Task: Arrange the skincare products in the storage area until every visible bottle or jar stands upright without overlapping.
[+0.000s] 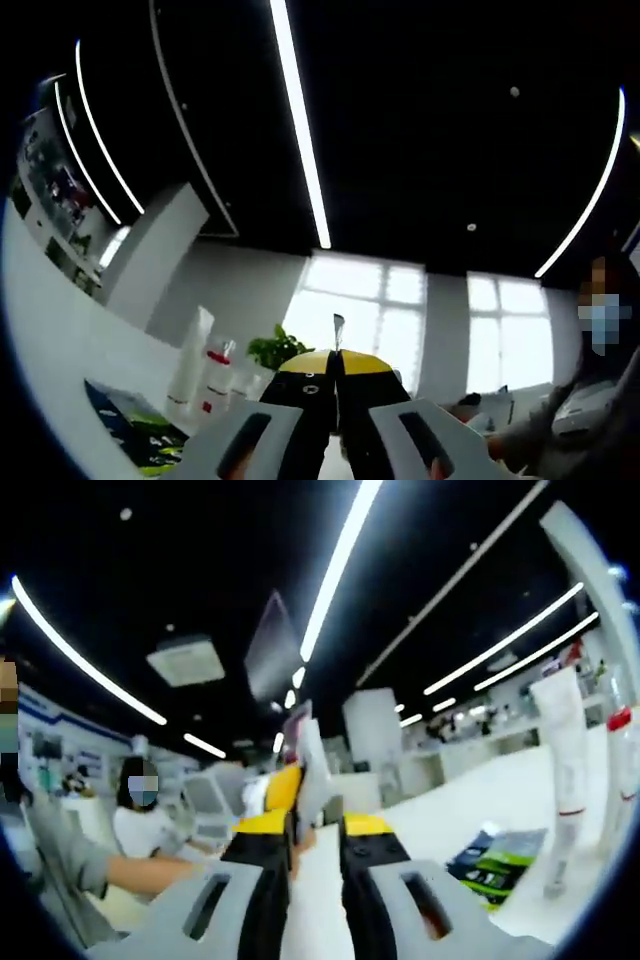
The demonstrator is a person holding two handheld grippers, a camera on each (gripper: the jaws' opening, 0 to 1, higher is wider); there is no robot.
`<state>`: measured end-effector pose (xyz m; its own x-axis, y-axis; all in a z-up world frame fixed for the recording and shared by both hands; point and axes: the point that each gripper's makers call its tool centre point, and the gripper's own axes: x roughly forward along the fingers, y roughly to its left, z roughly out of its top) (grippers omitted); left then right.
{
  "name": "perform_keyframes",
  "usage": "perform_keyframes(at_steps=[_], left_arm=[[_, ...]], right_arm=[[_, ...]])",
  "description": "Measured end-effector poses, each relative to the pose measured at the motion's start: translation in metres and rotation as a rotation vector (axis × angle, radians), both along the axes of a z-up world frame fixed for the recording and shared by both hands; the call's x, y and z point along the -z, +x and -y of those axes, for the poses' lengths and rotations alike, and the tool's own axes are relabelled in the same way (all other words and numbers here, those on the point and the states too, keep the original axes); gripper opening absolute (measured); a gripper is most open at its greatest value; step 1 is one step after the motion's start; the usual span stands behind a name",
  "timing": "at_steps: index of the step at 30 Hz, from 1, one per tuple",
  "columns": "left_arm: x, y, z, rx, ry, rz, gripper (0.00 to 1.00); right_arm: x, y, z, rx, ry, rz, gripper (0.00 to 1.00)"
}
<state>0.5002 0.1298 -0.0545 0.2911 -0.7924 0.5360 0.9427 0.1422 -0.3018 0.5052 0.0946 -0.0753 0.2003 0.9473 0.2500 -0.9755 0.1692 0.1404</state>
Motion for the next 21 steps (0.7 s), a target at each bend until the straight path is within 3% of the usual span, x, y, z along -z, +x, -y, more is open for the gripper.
perform_keyframes(at_steps=[1,9,13,15,21], left_arm=[[0.0,0.002,-0.001,-0.001,0.003,-0.004,0.0],[0.002,0.002,0.003,-0.013,0.024,-0.009,0.0],[0.013,0.011,0.005,-0.078,0.13,-0.009,0.03],[0.026,0.02,0.011,-0.131,0.23,-0.01,0.08],[0.056,0.023,0.03,-0.134,0.41,-0.029,0.13]], right_arm=[[0.001,0.0,0.0,0.003,-0.008,0.008,0.01],[0.0,-0.003,0.003,-0.015,-0.004,-0.023,0.0],[-0.005,0.009,0.014,0.018,0.026,-0.046,0.0],[-0.009,0.012,0.019,0.027,0.043,-0.062,0.0],[-0.013,0.022,0.03,0.075,0.061,-0.098,0.0]])
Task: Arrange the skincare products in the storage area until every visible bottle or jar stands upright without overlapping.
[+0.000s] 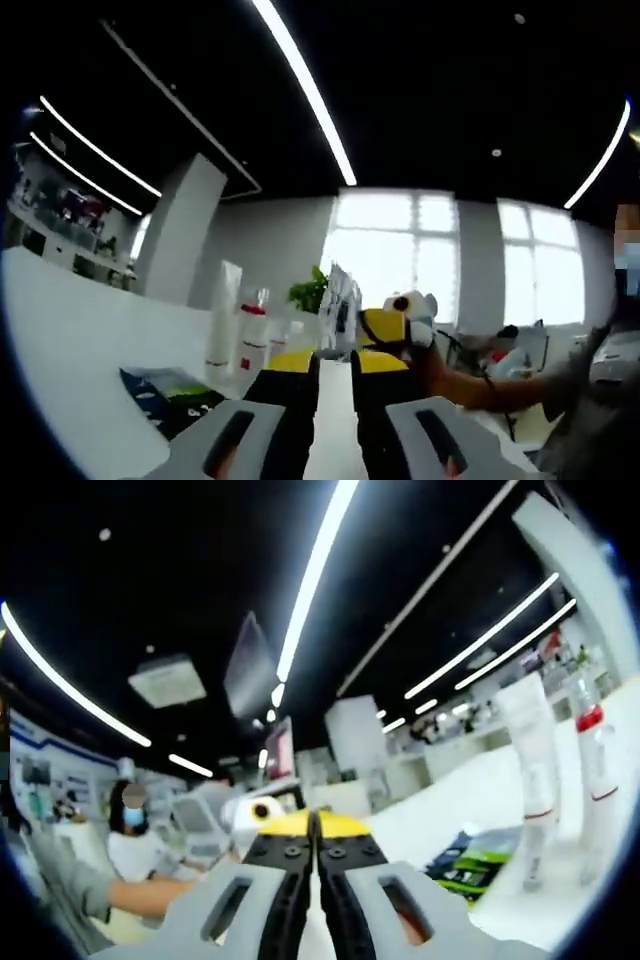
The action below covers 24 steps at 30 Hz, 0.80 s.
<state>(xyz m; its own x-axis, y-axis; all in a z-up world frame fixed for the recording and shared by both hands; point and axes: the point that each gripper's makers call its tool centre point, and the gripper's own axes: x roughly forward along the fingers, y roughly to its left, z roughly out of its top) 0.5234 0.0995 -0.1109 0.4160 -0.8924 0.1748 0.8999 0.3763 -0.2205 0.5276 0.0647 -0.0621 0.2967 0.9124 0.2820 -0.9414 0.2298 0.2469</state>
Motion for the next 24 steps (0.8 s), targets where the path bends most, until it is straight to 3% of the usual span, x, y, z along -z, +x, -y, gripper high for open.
perform_keyframes(at_steps=[3,7,9,13,16,18,21,22,24], left_arm=[[0.003,-0.001,0.005,0.016,0.031,0.005,0.24],[0.0,-0.01,0.008,0.041,0.01,-0.003,0.45],[0.007,-0.004,0.004,-0.005,0.046,-0.012,0.43],[0.021,0.01,-0.003,-0.116,0.156,0.012,0.33],[0.03,0.013,0.0,-0.101,0.191,-0.035,0.4],[0.041,0.014,0.003,-0.098,0.264,-0.047,0.47],[0.06,0.016,0.001,-0.118,0.382,-0.054,0.49],[0.065,0.018,0.0,-0.127,0.412,-0.062,0.49],[0.075,0.017,0.0,-0.127,0.454,-0.087,0.49]], right_arm=[[0.001,0.003,0.002,0.001,0.005,-0.031,0.0],[0.006,0.005,0.003,0.011,-0.004,-0.083,0.0],[0.026,0.012,0.001,0.051,-0.088,-0.158,0.0],[0.041,0.018,0.0,0.07,-0.17,-0.153,0.0],[0.051,0.016,-0.005,0.041,-0.225,-0.172,0.0],[0.061,0.017,-0.011,0.037,-0.293,-0.176,0.08],[0.081,0.012,-0.017,0.026,-0.406,-0.177,0.36],[0.087,0.011,-0.017,0.021,-0.436,-0.181,0.4],[0.097,0.009,-0.018,0.026,-0.493,-0.16,0.38]])
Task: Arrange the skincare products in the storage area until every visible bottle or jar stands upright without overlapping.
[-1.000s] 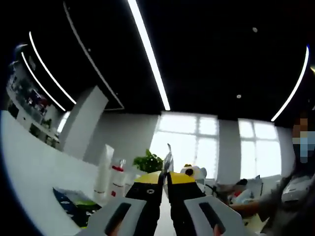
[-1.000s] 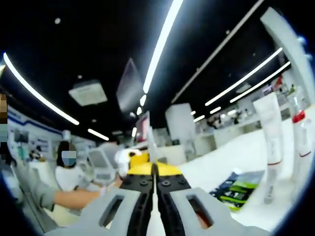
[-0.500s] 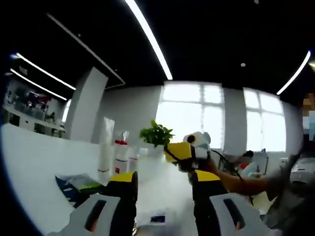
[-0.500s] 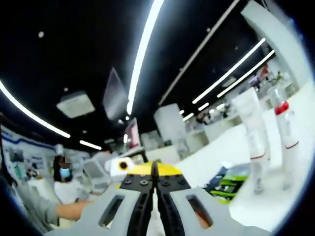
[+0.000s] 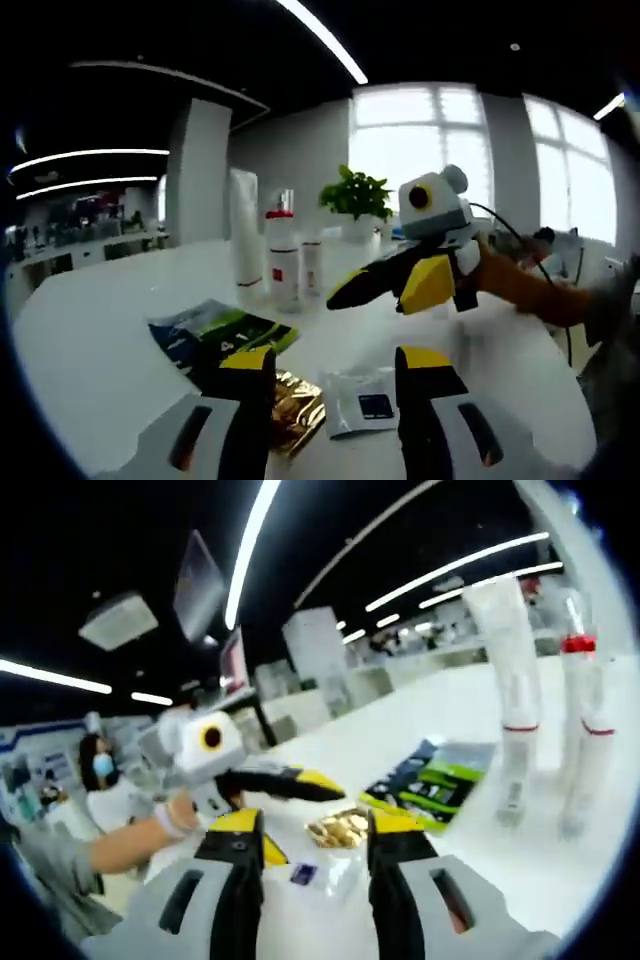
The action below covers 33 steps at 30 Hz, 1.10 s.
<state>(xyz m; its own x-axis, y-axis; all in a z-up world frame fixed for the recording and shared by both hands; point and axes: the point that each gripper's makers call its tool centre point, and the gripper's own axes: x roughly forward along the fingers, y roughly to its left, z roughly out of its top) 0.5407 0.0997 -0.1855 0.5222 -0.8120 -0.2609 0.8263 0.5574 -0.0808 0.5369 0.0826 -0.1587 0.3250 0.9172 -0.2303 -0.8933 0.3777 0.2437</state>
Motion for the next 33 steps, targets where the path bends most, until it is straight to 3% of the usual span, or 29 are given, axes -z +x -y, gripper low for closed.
perform_keyframes(at_steps=[5,10,14,19,22,27,30,33], left_arm=[[0.015,-0.004,0.002,0.02,0.071,-0.04,0.44],[0.029,-0.006,0.002,0.031,0.144,-0.055,0.29],[0.029,-0.008,0.005,0.036,0.116,-0.078,0.25],[0.03,-0.005,0.004,0.014,0.123,-0.048,0.17],[0.029,-0.005,0.002,0.027,0.141,-0.027,0.0],[0.027,-0.005,0.002,0.029,0.139,-0.019,0.0],[0.026,-0.008,0.0,0.023,0.134,-0.032,0.0],[0.027,-0.014,0.001,0.019,0.133,-0.033,0.0]], right_arm=[[0.001,0.004,0.002,0.009,-0.008,0.003,0.36],[-0.004,0.009,0.007,0.034,0.009,0.017,0.3],[-0.006,0.01,0.005,0.037,0.015,0.031,0.29],[-0.007,0.012,0.007,0.045,0.018,0.035,0.25],[-0.008,0.015,0.008,0.056,0.023,0.037,0.24],[-0.009,0.018,0.011,0.062,0.025,0.041,0.22],[-0.005,0.014,0.008,0.035,0.012,0.023,0.27],[0.009,-0.003,0.002,-0.042,-0.028,-0.071,0.47]])
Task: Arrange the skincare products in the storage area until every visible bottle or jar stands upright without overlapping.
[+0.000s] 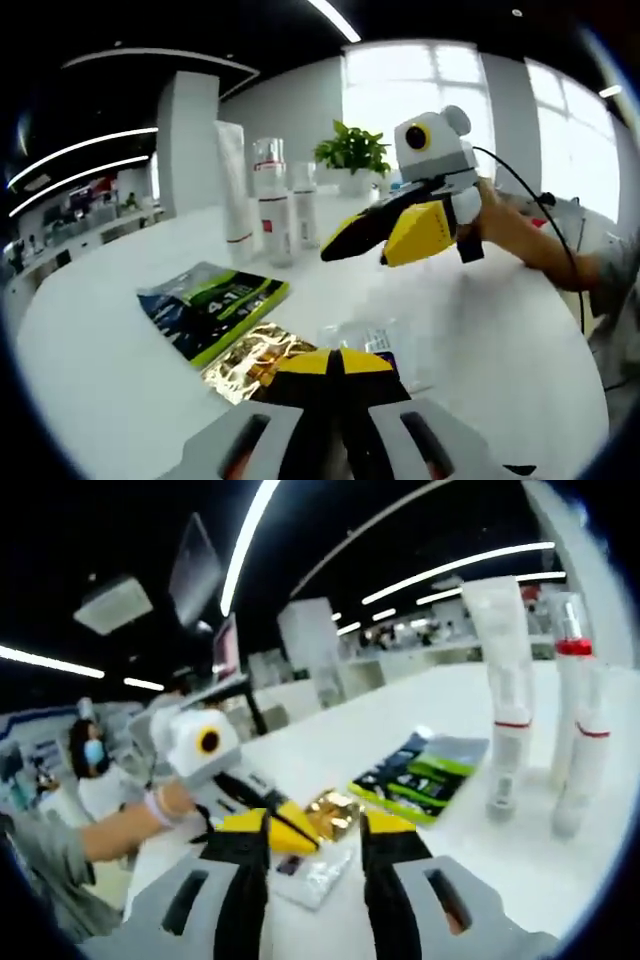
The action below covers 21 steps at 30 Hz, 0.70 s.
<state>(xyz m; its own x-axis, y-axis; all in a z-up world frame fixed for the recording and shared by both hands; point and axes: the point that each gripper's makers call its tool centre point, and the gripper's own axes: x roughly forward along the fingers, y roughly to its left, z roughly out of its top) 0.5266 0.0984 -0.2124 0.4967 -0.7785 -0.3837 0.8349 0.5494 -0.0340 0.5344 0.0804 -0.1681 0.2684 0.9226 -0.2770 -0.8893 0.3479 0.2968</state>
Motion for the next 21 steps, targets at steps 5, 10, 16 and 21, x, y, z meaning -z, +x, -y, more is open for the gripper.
perform_keyframes(at_steps=[5,10,16,21], left_arm=[[0.003,-0.011,0.004,-0.001,-0.001,0.003,0.0],[0.004,-0.014,0.005,0.0,-0.006,0.001,0.0],[0.005,-0.02,0.006,0.001,-0.02,-0.009,0.0],[0.004,-0.01,0.006,0.003,-0.018,-0.007,0.0]], right_arm=[[0.019,-0.016,-0.001,-0.038,-0.032,-0.295,0.61],[0.011,-0.014,0.01,0.023,0.037,-0.496,0.62],[0.023,-0.026,0.018,-0.012,0.001,-0.591,0.42],[0.031,-0.022,0.022,0.012,-0.022,-0.611,0.29]])
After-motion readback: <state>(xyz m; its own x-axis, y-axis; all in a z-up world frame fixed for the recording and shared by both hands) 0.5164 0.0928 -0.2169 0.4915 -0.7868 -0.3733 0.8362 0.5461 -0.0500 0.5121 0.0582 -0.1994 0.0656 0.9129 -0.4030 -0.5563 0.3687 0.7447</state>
